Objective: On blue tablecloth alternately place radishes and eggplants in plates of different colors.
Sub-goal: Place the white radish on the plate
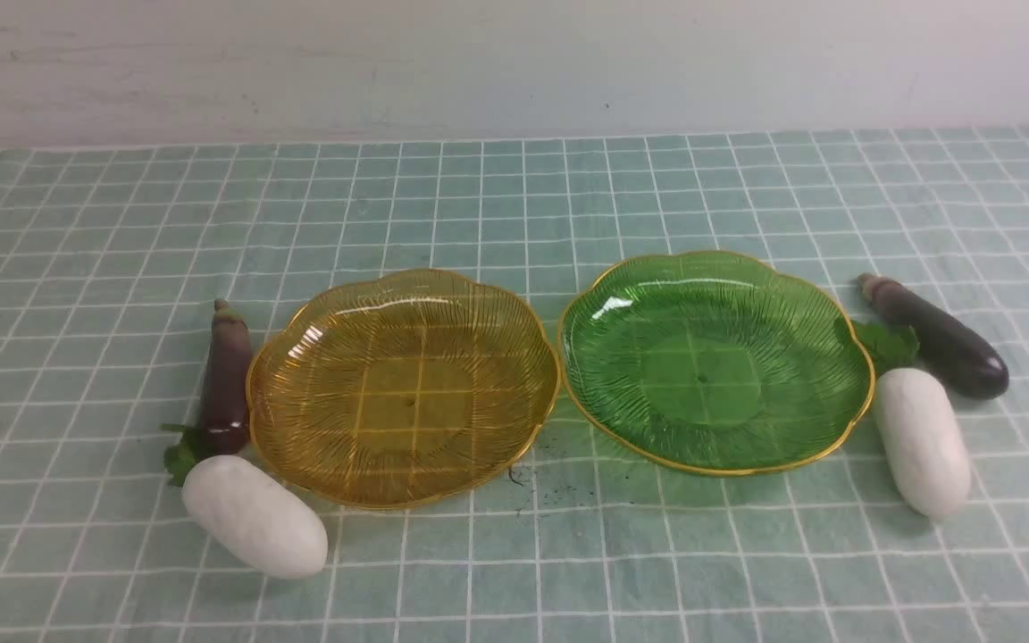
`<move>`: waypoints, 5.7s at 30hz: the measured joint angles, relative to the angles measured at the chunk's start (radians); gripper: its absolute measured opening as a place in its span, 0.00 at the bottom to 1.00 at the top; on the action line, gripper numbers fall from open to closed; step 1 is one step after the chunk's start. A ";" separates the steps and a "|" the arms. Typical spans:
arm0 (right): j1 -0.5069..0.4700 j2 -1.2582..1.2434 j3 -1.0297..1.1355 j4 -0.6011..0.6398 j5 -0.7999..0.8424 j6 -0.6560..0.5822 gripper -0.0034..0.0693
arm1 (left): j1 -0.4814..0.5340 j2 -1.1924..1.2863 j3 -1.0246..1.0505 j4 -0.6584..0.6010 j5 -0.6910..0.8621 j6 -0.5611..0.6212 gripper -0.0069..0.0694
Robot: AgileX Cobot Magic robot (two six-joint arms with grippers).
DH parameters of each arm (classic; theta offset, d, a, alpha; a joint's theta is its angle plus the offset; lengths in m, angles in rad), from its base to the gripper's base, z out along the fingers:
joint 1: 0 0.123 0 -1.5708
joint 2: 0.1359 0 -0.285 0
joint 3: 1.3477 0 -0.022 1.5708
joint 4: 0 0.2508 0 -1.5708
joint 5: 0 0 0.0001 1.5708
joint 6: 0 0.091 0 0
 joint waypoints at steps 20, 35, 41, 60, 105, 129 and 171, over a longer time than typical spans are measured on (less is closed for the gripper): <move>0.000 0.000 0.000 0.000 0.000 0.000 0.03 | 0.000 0.000 0.000 0.000 0.000 0.000 0.08; 0.000 0.000 0.000 0.000 0.000 0.000 0.03 | 0.000 0.000 0.000 0.000 0.000 0.000 0.08; 0.000 0.000 0.000 0.000 0.000 0.000 0.03 | 0.000 0.000 0.000 0.000 0.000 0.000 0.08; 0.000 0.000 0.011 0.622 -0.176 0.315 0.03 | 0.000 0.000 0.004 -0.822 -0.124 -0.446 0.08; 0.000 1.640 -1.086 0.295 0.502 -0.206 0.31 | -0.003 1.032 -0.502 -0.867 0.517 0.533 0.08; 0.000 1.875 -1.136 0.260 0.498 -0.219 0.68 | -0.003 1.032 -0.502 -0.867 0.486 0.534 0.08; 0.107 1.948 -1.385 0.650 0.591 -0.490 0.78 | -0.003 1.032 -0.502 -0.867 0.449 0.539 0.08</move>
